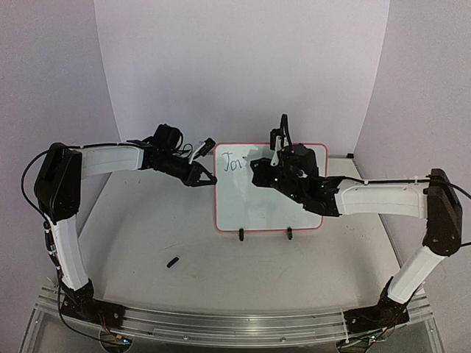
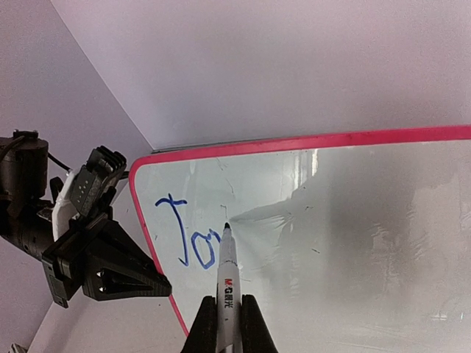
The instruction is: Write a sentence on the whiteboard
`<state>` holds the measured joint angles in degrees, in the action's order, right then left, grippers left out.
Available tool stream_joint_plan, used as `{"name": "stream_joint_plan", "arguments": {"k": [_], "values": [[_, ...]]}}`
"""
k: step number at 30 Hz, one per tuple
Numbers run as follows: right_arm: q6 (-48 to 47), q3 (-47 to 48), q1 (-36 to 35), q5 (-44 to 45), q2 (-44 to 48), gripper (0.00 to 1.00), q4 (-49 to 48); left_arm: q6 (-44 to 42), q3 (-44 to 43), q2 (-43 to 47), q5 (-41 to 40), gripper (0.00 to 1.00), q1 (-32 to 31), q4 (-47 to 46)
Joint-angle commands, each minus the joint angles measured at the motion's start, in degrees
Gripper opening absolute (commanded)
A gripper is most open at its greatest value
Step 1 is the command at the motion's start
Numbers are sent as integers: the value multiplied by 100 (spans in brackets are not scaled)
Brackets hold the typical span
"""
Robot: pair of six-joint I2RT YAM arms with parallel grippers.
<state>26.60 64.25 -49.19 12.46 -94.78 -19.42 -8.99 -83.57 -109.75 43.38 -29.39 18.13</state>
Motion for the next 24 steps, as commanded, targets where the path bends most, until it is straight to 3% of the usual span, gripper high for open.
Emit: {"name": "stream_joint_plan", "arguments": {"k": [1,24], "values": [[-42,255,19,173,-96,0,20,-375,-28,131,-251,0,-122,411],[319,-201,-113,-373,-263,0,184,-378,-29,148,-254,0,-129,424]]}}
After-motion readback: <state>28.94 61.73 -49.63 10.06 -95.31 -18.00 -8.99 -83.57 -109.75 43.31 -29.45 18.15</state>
